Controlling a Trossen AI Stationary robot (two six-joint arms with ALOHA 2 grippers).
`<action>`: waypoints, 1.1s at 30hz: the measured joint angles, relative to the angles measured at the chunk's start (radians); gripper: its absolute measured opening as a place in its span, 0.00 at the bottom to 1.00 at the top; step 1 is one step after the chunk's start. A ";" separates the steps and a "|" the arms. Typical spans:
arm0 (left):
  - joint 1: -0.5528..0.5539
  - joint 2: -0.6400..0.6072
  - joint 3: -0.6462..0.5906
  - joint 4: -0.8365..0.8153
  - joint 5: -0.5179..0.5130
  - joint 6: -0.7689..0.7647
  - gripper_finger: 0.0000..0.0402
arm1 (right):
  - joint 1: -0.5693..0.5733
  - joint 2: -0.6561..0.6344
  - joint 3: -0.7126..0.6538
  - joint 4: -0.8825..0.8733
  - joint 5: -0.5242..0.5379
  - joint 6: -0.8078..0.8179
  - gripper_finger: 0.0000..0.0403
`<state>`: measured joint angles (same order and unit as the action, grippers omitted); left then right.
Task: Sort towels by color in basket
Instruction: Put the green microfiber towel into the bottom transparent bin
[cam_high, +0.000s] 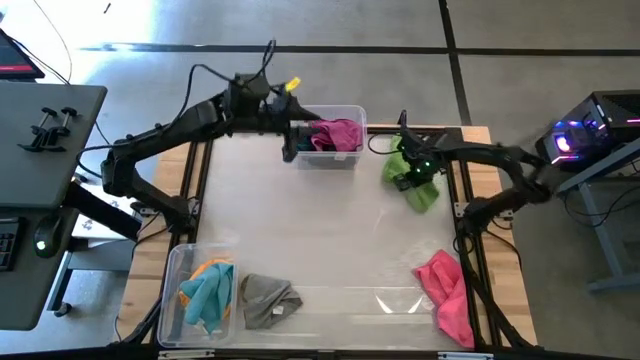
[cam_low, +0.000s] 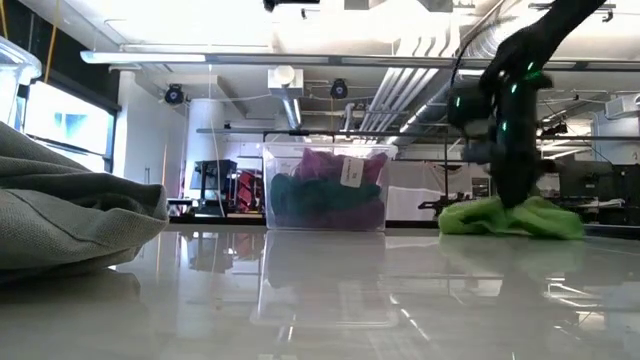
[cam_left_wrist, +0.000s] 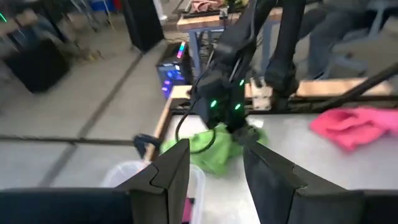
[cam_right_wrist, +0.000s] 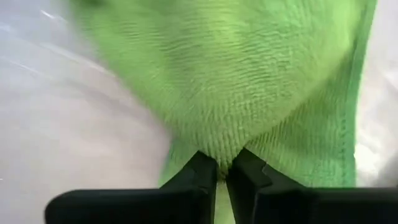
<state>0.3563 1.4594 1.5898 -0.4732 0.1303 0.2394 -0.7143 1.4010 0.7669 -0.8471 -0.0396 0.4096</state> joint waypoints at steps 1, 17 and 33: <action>-0.027 -0.005 0.000 0.000 -0.043 0.029 0.33 | 0.020 -0.041 0.001 -0.001 -0.015 -0.002 0.04; -0.288 0.099 0.000 0.101 -0.143 0.096 0.27 | 0.471 -0.415 0.002 0.390 -0.070 0.219 0.02; -0.465 0.286 0.000 0.256 -0.432 0.072 0.59 | 0.814 -0.396 0.003 0.853 0.092 0.266 0.02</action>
<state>-0.1085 1.7458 1.5898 -0.2176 -0.3014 0.3114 0.0992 1.0050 0.7704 0.0062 0.0524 0.6755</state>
